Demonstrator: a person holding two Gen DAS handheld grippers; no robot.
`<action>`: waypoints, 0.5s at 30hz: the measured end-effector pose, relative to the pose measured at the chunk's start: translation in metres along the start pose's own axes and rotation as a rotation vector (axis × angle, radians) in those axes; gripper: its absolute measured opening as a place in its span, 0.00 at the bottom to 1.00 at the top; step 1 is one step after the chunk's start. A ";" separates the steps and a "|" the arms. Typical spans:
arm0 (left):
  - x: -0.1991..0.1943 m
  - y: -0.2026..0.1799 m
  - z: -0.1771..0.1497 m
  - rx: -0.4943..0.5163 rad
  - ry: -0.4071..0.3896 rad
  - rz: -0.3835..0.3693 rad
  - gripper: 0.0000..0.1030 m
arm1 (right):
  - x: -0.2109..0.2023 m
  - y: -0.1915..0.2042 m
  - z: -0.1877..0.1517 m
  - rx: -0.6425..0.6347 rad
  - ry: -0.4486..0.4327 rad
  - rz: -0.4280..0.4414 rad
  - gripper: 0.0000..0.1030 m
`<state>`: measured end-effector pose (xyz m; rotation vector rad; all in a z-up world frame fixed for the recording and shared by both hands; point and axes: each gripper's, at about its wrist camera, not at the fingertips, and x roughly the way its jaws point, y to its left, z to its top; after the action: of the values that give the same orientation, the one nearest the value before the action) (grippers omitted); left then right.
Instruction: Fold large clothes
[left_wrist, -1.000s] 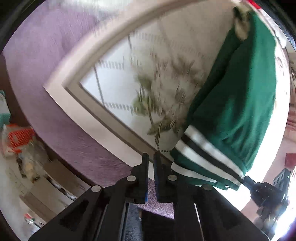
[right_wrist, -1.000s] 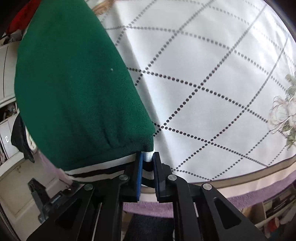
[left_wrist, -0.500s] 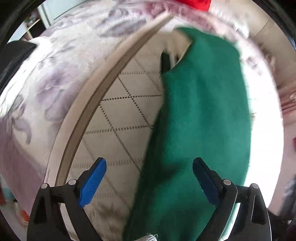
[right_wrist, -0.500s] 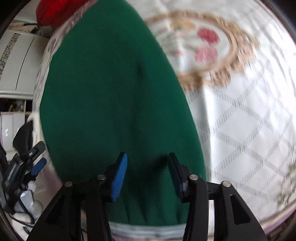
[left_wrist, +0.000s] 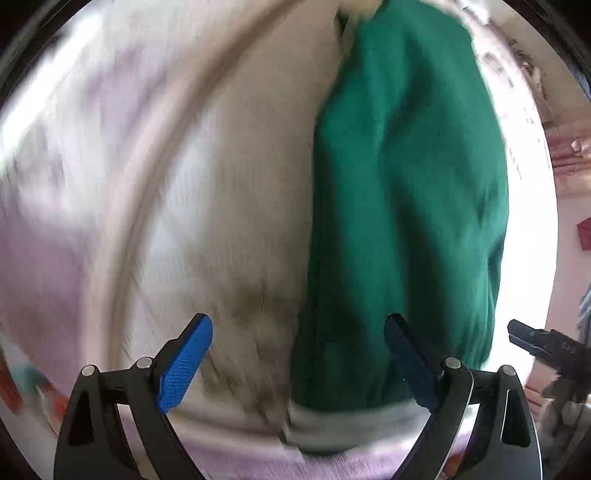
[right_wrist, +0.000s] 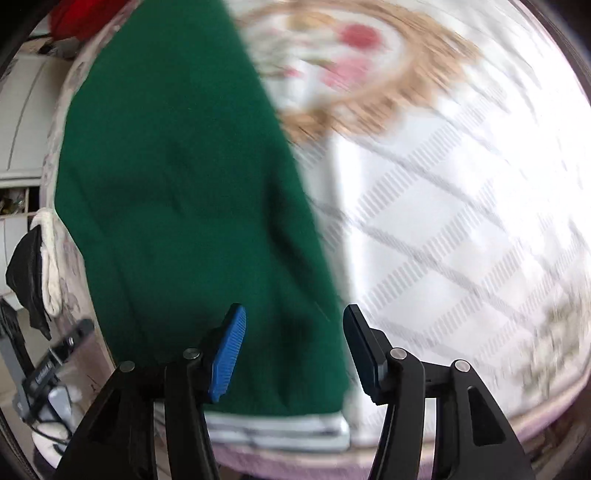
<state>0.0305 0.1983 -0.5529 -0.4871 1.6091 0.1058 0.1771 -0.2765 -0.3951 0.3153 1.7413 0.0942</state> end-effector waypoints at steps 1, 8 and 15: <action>0.012 0.005 -0.012 -0.034 0.046 -0.009 0.92 | 0.003 -0.014 -0.016 0.031 0.046 0.010 0.56; 0.015 -0.007 -0.054 -0.071 -0.004 -0.050 0.20 | 0.049 -0.047 -0.070 0.146 0.261 0.105 0.56; -0.056 -0.030 -0.078 -0.113 -0.084 -0.134 0.15 | 0.024 -0.046 -0.080 0.140 0.102 0.114 0.06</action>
<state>-0.0295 0.1572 -0.4830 -0.6681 1.4892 0.1158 0.0877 -0.3049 -0.4129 0.5210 1.8345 0.0721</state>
